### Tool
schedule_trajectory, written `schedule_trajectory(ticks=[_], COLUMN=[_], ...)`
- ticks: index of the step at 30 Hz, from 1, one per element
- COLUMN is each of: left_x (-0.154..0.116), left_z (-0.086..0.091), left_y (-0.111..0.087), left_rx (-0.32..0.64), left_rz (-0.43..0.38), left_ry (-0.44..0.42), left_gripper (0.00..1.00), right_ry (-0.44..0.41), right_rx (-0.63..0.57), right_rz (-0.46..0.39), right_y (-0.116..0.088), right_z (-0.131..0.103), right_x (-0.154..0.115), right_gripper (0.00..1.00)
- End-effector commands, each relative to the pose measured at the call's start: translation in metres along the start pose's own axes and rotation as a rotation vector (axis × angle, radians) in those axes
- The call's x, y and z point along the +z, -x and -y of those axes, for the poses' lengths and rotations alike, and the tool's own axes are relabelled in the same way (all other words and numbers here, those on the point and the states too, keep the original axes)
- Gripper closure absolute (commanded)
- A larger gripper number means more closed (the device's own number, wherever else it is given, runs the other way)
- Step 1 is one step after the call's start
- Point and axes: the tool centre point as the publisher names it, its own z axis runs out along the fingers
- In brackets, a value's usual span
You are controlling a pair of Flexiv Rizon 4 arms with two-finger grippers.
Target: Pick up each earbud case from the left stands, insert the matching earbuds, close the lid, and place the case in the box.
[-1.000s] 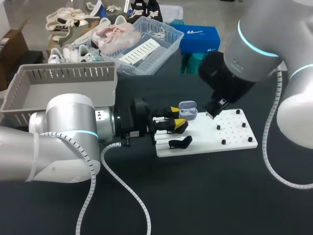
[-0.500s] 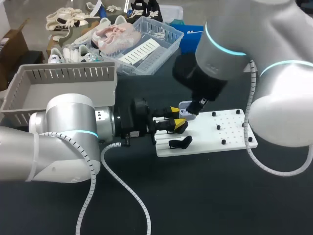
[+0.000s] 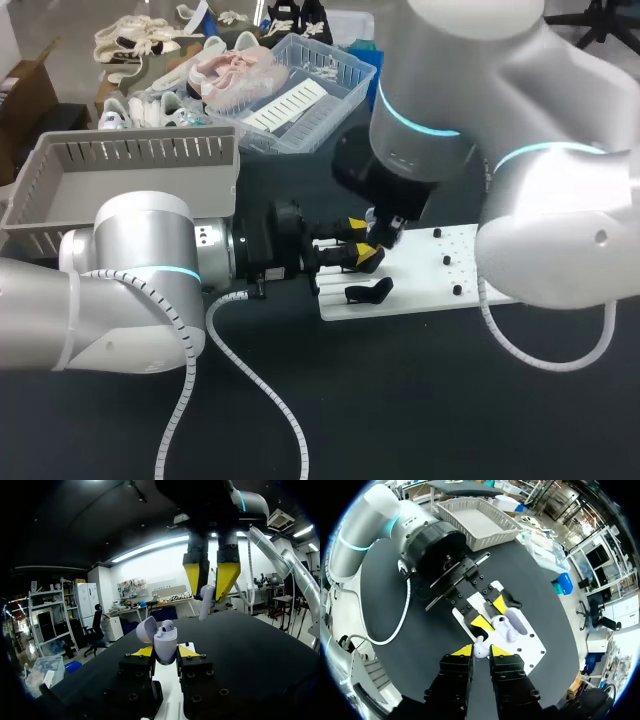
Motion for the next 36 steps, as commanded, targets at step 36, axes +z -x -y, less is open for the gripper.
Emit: schedule_trajectory(ticks=[36], left_x=[0.001], left_z=[0.002], left_y=[0.0], left_rx=[0.003], left_rz=[-0.001], left_ry=[0.01], left_gripper=[1.0], right_ry=[0.064], right_rx=[0.125], right_rz=[-0.073], right_y=[0.015], right_z=[0.023], right_x=[0.018], right_gripper=[1.0])
